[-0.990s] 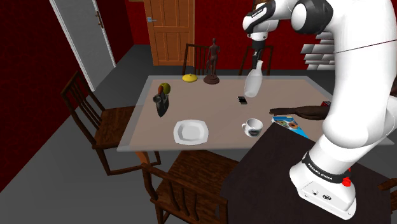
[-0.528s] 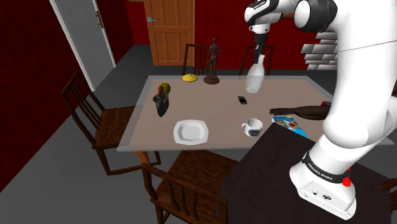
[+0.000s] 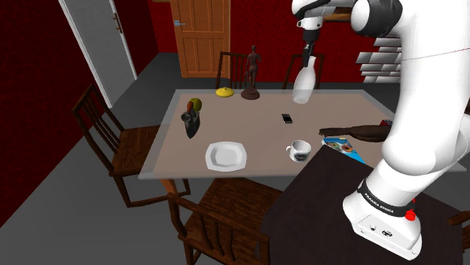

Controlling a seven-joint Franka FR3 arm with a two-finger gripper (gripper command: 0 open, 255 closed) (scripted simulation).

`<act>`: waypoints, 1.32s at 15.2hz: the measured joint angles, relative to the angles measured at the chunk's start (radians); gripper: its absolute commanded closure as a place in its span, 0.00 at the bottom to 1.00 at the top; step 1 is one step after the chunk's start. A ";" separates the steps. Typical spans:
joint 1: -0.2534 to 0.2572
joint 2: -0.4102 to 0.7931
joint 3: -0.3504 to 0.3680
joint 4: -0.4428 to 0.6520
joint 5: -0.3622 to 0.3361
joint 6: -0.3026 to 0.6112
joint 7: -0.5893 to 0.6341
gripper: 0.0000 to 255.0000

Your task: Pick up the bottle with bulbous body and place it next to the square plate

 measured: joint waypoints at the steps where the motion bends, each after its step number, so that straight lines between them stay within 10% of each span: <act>1: 0.002 -0.005 0.000 0.006 -0.002 -0.011 0.003 1.00; 20: -0.023 0.008 -0.004 0.272 0.001 -0.262 0.001 1.00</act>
